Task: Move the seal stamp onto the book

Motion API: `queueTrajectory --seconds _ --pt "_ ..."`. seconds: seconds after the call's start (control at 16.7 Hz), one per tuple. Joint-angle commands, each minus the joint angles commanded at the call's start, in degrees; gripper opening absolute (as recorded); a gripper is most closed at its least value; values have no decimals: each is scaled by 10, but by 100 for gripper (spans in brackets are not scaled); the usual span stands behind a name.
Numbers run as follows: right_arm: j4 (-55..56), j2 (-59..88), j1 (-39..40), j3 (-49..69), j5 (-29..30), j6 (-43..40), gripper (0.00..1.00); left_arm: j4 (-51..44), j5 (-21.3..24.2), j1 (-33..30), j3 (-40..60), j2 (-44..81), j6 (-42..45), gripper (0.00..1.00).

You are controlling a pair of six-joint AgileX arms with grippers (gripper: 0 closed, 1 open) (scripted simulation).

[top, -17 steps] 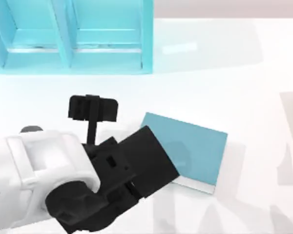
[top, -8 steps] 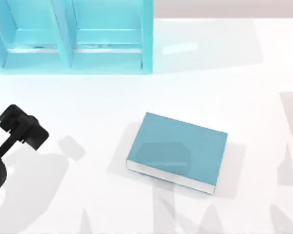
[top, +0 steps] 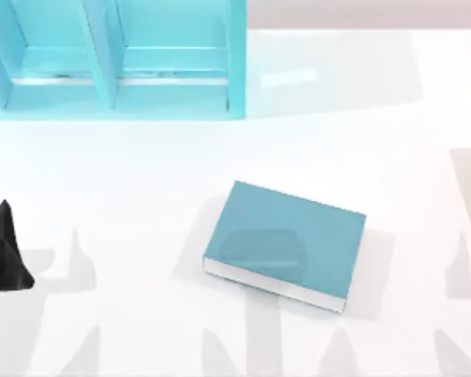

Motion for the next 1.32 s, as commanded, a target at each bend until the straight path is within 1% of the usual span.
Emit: queueTrajectory --seconds 0.12,0.3,0.72,0.84,1.08,1.32 --pt "0 0 0 0 0 0 100 33 24 38 -29 -42 68 100" --pt "0 0 0 0 0 0 100 62 44 70 -52 -77 122 100" --pt "0 0 0 0 0 0 100 66 46 74 -55 -81 129 100" --pt "-16 18 -6 18 0 -5 100 66 46 74 -55 -81 129 100" --pt "-100 126 -36 118 1 -34 100 66 46 74 -55 -81 129 100" --pt "-228 319 -80 279 1 -76 100 66 46 74 -55 -81 129 100"
